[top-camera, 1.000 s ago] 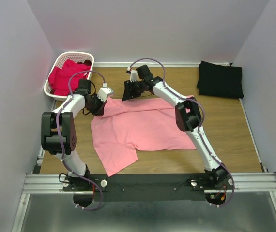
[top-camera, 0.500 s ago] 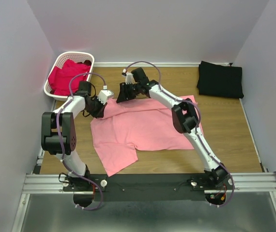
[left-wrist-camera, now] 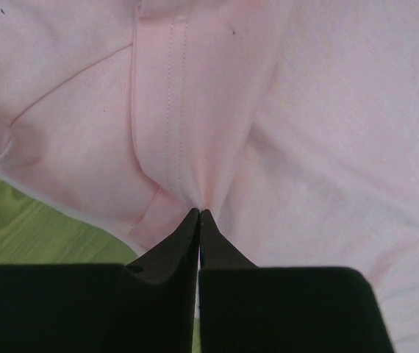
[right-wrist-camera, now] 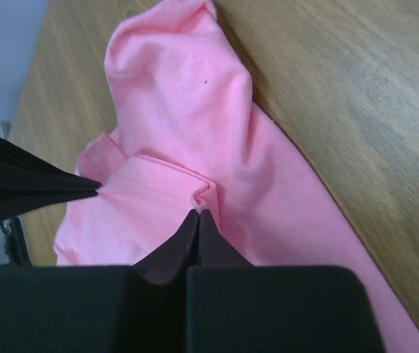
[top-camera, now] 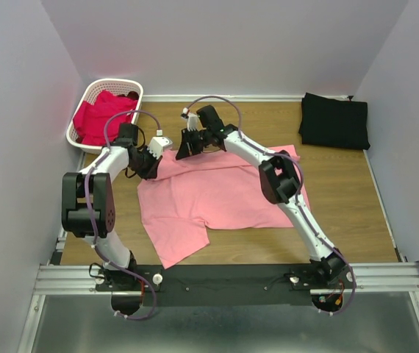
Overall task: Fold and stack the t-shirts
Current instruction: Fold the tshirt
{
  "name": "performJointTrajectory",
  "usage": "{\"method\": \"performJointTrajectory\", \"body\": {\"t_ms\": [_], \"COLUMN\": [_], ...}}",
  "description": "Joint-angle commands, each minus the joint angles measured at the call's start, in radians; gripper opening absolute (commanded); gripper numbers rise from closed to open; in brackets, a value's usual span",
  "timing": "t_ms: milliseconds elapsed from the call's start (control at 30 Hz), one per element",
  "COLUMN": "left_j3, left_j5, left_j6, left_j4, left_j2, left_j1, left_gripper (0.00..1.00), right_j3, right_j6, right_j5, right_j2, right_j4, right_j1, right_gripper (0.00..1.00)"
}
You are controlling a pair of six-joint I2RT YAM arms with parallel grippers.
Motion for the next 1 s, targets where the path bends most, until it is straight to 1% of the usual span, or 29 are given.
{"method": "performJointTrajectory", "body": {"t_ms": [0, 133, 333, 433, 467, 500, 533, 667, 767, 833, 967], "left_j3": [-0.016, -0.033, -0.059, -0.072, -0.077, -0.079, -0.08, -0.076, -0.037, -0.002, 0.033], "left_j5": [0.006, 0.003, -0.003, -0.011, -0.011, -0.013, -0.01, 0.044, 0.096, 0.107, 0.13], "left_j6": [0.024, 0.03, 0.075, 0.104, 0.111, 0.121, 0.145, 0.2, 0.193, 0.136, 0.09], "left_j4": [-0.007, -0.009, -0.033, -0.044, -0.048, -0.058, -0.064, -0.128, -0.14, -0.13, -0.095], "left_j2": [-0.053, -0.067, -0.105, -0.116, -0.119, -0.122, -0.12, -0.139, -0.139, -0.12, -0.081], "left_j1": [0.007, 0.007, 0.007, 0.007, 0.007, 0.007, 0.007, 0.007, 0.037, 0.039, 0.039], "left_gripper": [0.09, 0.1, 0.13, 0.16, 0.18, 0.23, 0.24, 0.29, 0.3, 0.36, 0.4], "right_j3": [-0.057, -0.133, -0.259, -0.308, -0.32, -0.331, -0.35, -0.408, -0.44, -0.48, -0.515], "right_j6": [-0.023, -0.058, -0.092, -0.111, -0.117, -0.128, -0.134, -0.163, -0.181, -0.197, -0.218], "right_j5": [-0.063, -0.083, -0.117, -0.138, -0.141, -0.143, -0.145, -0.164, -0.18, -0.189, -0.195], "right_j2": [-0.045, -0.134, -0.209, -0.243, -0.248, -0.261, -0.266, -0.284, -0.294, -0.306, -0.32], "right_j4": [0.017, 0.017, 0.017, 0.016, 0.015, 0.015, 0.014, 0.009, 0.002, -0.003, -0.008], "right_j1": [0.011, 0.011, 0.011, 0.014, 0.012, 0.012, 0.012, 0.012, 0.02, 0.029, 0.041], "right_gripper": [0.01, 0.01, 0.0, 0.0, 0.01, 0.01, 0.01, 0.01, 0.0, 0.01, 0.01]}}
